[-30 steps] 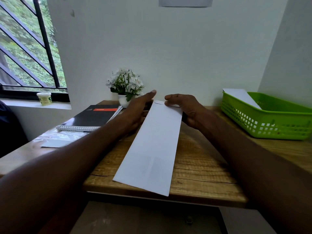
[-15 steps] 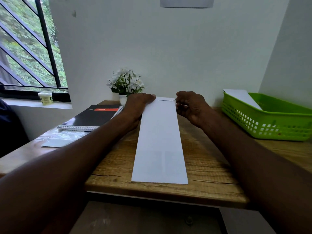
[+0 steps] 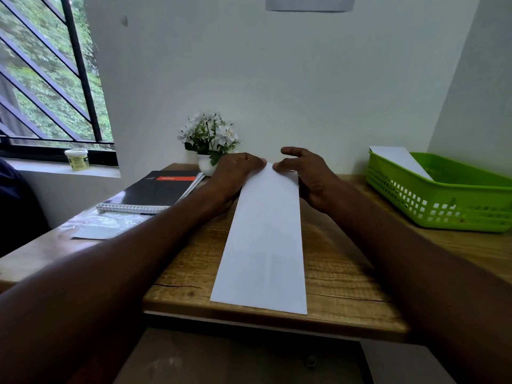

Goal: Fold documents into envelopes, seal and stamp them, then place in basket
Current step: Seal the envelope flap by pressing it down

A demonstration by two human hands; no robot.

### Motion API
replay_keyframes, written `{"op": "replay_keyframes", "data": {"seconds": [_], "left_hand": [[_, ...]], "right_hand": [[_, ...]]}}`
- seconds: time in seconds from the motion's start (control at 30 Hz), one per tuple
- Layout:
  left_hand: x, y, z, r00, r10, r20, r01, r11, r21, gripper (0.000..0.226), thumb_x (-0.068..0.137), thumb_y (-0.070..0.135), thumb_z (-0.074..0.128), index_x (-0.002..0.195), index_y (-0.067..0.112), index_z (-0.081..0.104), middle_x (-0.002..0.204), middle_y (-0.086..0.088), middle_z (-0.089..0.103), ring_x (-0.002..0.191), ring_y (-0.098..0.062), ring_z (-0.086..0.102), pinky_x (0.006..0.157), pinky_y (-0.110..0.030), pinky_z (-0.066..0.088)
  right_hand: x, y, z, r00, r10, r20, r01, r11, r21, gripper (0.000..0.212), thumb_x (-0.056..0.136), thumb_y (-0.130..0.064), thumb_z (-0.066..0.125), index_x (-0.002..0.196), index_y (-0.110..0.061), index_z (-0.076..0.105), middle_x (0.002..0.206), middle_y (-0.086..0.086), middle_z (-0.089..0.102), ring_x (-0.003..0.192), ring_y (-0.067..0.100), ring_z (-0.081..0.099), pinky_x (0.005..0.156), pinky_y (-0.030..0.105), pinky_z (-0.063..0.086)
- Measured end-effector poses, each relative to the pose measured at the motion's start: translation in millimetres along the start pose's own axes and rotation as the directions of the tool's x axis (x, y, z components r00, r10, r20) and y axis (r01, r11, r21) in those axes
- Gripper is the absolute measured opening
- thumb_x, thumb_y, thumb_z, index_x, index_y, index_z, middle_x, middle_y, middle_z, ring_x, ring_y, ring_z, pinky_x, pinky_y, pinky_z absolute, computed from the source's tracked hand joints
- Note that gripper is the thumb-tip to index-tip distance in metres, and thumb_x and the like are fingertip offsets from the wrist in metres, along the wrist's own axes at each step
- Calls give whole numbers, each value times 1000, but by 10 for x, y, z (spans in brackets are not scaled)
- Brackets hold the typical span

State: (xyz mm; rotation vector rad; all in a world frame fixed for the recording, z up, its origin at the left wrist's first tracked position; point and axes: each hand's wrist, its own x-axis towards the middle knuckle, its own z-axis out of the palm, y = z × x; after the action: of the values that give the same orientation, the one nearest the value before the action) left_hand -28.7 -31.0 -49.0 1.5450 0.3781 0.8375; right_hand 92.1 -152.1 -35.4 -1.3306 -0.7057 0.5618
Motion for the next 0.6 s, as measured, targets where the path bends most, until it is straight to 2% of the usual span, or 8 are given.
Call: {"op": "replay_keyframes", "data": {"seconds": [0.13,0.23,0.33,0.43,0.5,0.53,0.6], "left_hand": [[25,14,-2,1000,-5,9,5,1000,-13,8,93,9,70,88,3,71,86,-15,70,74,-24,67,68,-31,57],[24,49,-3,1000,-12,-18,11,1000,-22,12,95,7,66,84,6,68,77,-8,68,63,-16,66,55,-24,55],[57,89,-58,994,-46,-97,36,994,-103,15,97,8,55,83,6,60,70,-6,64,57,-19,64,52,-28,53],[72,118,-112,992,-103,-74,86,976,-202,16,101,19,55,89,8,57,76,-9,64,58,-21,66,57,-31,55],[49,114,-84,992,-123,9,123,980,-157,31,99,38,64,101,7,62,83,-9,69,69,-22,70,62,-33,58],[53,97,-59,991,-129,33,132,985,-109,40,96,44,68,106,6,65,89,-9,73,79,-24,73,68,-35,60],[44,55,-28,989,-137,63,140,989,-47,47,90,43,76,113,2,69,106,-16,76,100,-33,74,89,-45,62]], "right_hand": [[26,-26,-13,999,-18,-34,20,997,68,49,76,1,77,119,-19,67,115,17,69,93,32,68,85,45,59],[34,-44,-19,998,-41,-48,46,993,111,48,76,3,75,120,-16,66,110,16,68,89,32,67,81,44,58],[26,-71,-56,994,-66,-91,79,984,158,44,79,4,70,119,-16,68,102,11,68,84,29,66,73,39,58],[19,-90,-107,993,-67,-98,85,976,201,41,81,4,68,116,-17,70,101,10,68,85,29,65,71,36,57],[-3,-75,-69,996,-53,-72,65,980,187,39,81,4,69,114,-15,70,103,12,67,85,30,65,72,38,58],[-13,-63,-37,997,-48,-52,56,983,178,38,81,5,70,114,-14,70,103,14,67,85,31,66,73,39,58],[-37,-46,25,999,-38,-13,40,984,171,38,82,5,71,117,-11,69,103,16,69,86,31,67,74,40,60]]}}
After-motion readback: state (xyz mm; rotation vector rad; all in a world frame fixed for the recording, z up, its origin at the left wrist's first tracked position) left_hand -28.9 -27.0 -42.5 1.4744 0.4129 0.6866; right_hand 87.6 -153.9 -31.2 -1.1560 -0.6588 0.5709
